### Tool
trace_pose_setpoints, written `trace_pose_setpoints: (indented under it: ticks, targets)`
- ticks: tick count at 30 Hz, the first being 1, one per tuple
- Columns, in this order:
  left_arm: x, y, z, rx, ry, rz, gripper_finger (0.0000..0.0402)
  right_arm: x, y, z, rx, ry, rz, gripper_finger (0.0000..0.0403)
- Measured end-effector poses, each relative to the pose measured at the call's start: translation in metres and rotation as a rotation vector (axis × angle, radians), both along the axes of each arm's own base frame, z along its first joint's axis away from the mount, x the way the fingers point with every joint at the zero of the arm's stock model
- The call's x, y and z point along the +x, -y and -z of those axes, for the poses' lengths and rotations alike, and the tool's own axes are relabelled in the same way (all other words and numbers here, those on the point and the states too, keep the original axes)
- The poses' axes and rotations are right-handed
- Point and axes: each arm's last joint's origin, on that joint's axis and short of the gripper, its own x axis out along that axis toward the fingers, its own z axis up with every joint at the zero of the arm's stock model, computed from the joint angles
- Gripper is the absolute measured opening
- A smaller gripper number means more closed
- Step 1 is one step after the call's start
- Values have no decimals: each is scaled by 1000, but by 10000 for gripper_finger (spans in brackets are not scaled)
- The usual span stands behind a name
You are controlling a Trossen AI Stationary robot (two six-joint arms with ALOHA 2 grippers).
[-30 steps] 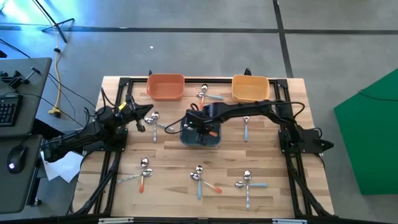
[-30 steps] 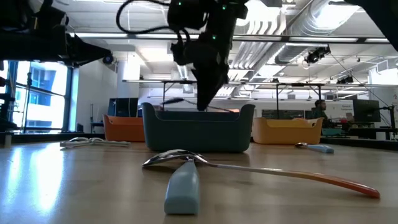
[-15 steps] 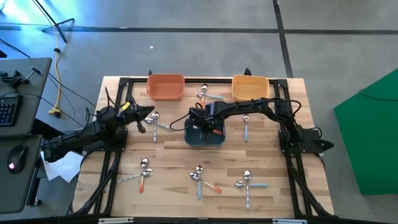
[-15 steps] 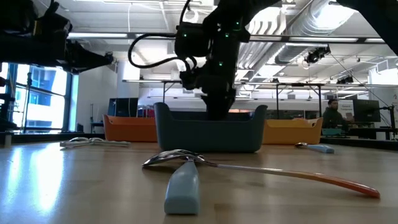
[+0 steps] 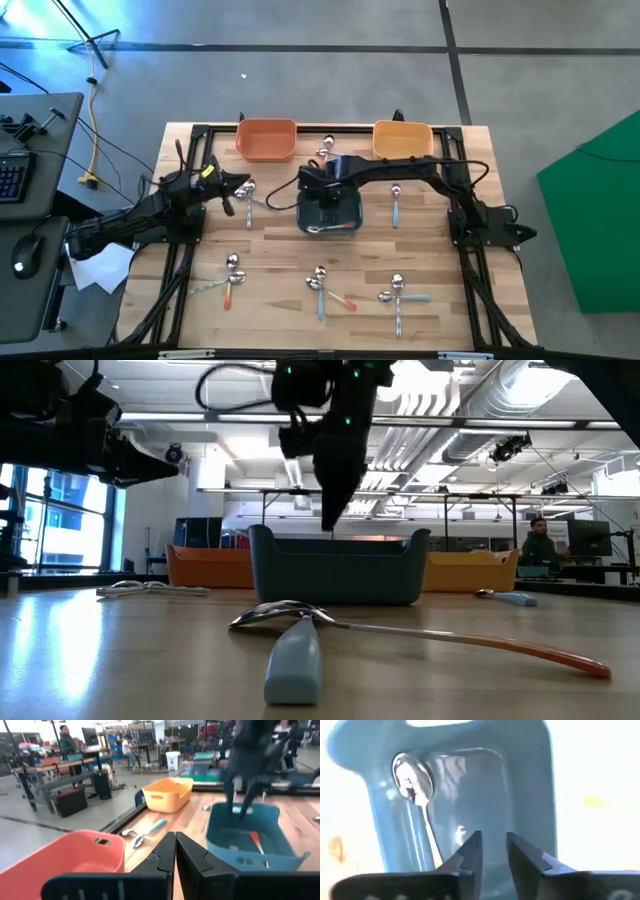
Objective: Sort silverware by color (type)
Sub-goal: Put the white-blue spoon into the yellow bin
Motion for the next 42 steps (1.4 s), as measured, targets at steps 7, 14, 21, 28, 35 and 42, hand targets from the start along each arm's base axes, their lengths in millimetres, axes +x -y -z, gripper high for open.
trace_pose_setpoints:
  ticks: [7,14,21,28,35,42]
  targets:
    - [7,-1,-4,-76,-70,52,0,-24,-3,-13,-47,64,-76,5]
    - [19,-4,-11,-130,-186,129,0,-95,-10,-32,-30,282,-61,1]
    - [48,-16,-27,-252,-331,117,0,-150,-8,-36,-108,608,-127,0]
    - [89,-34,-56,-326,-608,117,0,-184,-1,-45,-245,814,-188,0]
    - [114,-36,-73,-211,-960,317,0,-196,4,-56,-295,847,-190,0]
    - [127,-29,-48,-265,-1170,400,20,-193,3,-51,-258,834,-162,0]
